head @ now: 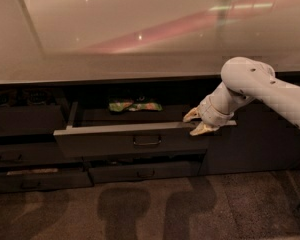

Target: Open top drawer

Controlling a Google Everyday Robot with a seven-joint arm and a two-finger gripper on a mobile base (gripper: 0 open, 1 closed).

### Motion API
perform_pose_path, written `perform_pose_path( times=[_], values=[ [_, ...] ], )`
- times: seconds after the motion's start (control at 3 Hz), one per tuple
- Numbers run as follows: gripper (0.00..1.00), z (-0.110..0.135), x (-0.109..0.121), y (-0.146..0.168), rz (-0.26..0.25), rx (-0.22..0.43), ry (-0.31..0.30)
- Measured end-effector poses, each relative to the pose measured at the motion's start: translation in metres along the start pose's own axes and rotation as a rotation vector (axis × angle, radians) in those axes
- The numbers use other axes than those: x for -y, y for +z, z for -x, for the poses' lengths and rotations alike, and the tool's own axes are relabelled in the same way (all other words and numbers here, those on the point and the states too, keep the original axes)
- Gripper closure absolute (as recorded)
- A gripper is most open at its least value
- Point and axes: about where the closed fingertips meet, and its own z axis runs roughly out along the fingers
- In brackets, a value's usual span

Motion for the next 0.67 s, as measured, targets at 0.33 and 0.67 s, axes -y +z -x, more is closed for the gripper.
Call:
perform_pose_path(
  times=[0.33, 0.67],
  values=[
    [1.00, 0.002, -0.003, 0.000, 0.001, 0.002, -0.003],
    [1.00, 0.010, -0.017, 0.000, -0.031, -0.003, -0.038]
  ],
)
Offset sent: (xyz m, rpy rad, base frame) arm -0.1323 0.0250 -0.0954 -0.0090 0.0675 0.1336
